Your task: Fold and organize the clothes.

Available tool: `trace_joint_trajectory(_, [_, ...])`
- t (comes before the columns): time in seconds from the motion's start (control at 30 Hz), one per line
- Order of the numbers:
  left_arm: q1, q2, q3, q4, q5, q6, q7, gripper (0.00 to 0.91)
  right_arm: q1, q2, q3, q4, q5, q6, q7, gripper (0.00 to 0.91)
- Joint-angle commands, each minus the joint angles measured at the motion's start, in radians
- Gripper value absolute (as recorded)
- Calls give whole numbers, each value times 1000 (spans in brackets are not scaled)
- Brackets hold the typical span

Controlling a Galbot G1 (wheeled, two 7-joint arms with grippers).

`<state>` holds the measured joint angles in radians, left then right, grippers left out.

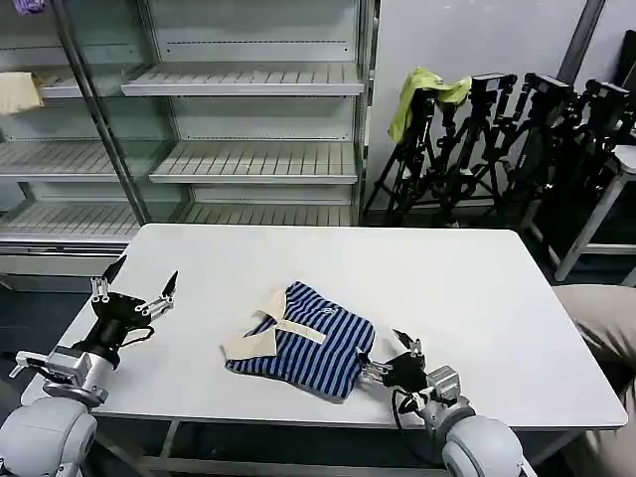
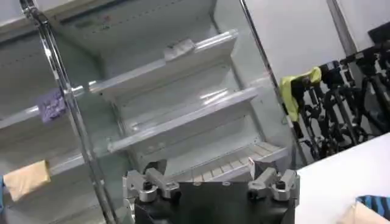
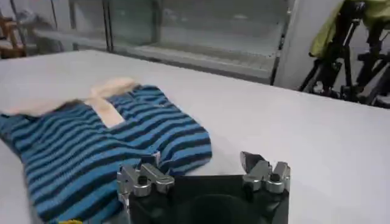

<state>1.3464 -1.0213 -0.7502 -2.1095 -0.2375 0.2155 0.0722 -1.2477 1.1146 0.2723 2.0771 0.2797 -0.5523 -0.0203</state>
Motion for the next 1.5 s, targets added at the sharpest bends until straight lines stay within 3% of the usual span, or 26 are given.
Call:
trace_joint_trajectory(0.03, [14, 2, -11, 3, 0, -6, 4, 907, 43, -7, -12, -87, -43, -26, 2, 907])
trace_joint_trajectory(0.5, [17, 1, -7, -1, 0, -5, -1, 907, 281, 7, -30, -251, -43, -26, 5, 907])
trace_joint_trajectory(0.77, [11, -1, 1, 0, 0, -8, -1, 907, 296, -7, -15, -260, -40, -23, -28, 907])
trace_joint_trajectory(0.93, [-2, -1, 23, 1, 0, -8, -1, 907, 281, -5, 14, -241, -26, 148, -109, 907])
trace_joint_trajectory(1.13, [-8, 2, 39, 1, -1, -15, 0, 907, 242, -30, 66, -169, 6, 180, -125, 907])
trace_joint_trajectory(1.37, [0, 0, 40, 4, -1, -47, 7, 907, 159, -30, 121, -106, -2, 204, -115, 907])
trace_joint_trajectory(1.5, [-8, 4, 41, 24, 0, -105, 12, 907, 171, -12, 139, -109, -27, 220, -36, 907])
